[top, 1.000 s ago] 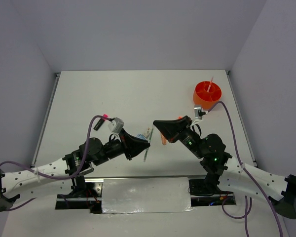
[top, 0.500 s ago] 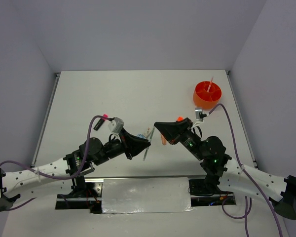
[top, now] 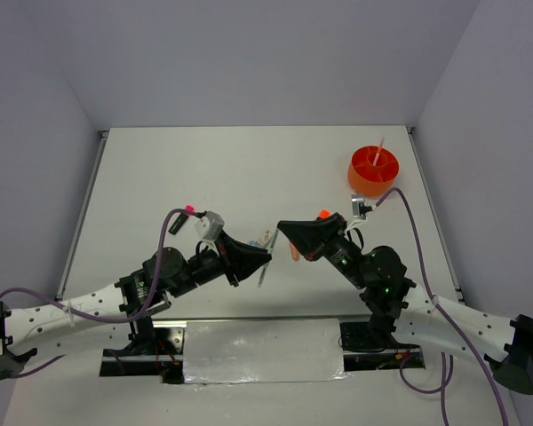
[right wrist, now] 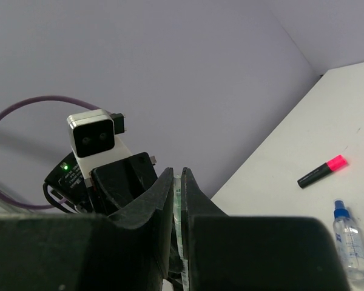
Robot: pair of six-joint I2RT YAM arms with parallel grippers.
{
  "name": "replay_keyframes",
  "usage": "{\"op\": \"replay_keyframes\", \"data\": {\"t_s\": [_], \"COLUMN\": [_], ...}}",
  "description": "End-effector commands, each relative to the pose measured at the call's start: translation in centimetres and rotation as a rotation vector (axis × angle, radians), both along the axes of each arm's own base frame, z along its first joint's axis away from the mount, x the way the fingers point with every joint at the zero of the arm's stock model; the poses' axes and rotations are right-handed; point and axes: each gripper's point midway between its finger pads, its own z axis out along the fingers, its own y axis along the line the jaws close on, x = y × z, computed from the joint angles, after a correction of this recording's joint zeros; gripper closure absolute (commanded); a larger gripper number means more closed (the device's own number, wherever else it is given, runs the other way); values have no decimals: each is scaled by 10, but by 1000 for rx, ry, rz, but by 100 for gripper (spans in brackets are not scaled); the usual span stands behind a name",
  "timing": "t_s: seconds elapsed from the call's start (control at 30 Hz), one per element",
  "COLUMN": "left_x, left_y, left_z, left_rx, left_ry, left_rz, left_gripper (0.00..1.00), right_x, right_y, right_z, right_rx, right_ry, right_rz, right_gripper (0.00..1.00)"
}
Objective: Sort the stationery into containers
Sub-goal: Close the pen cap on the pen.
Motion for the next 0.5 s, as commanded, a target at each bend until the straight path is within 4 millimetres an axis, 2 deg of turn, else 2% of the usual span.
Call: {"op": "replay_keyframes", "data": {"t_s": [0.0, 0.03, 0.07, 0.27, 0.3, 0.47], "left_x": [1, 0, -1, -4, -4, -3], "left_y": [4, 3, 3, -4, -5, -5], "left_z": [58, 59, 58, 37, 35, 32], "left_rx": [-136, -129, -124, -79, -80, -83], "left_ry": [-120, -135, -142, -145, -143, -137], "left_rz": [15, 11, 4, -31, -34, -29], "left_gripper": [100, 100, 100, 100, 100, 100], "right_x": [-10, -11, -12, -15, -15, -16], "right_y": [6, 6, 6, 7, 8, 9], "right_z": [-1, 1, 3, 14, 15, 17], "right_rx": [-13, -18, -22, -49, -52, -58], "right_ry": [-29, -38, -46, -77, -81, -89], "right_rz": [45, 51, 55, 61, 62, 68], "right_gripper": [89, 82, 80, 71, 68, 62]}}
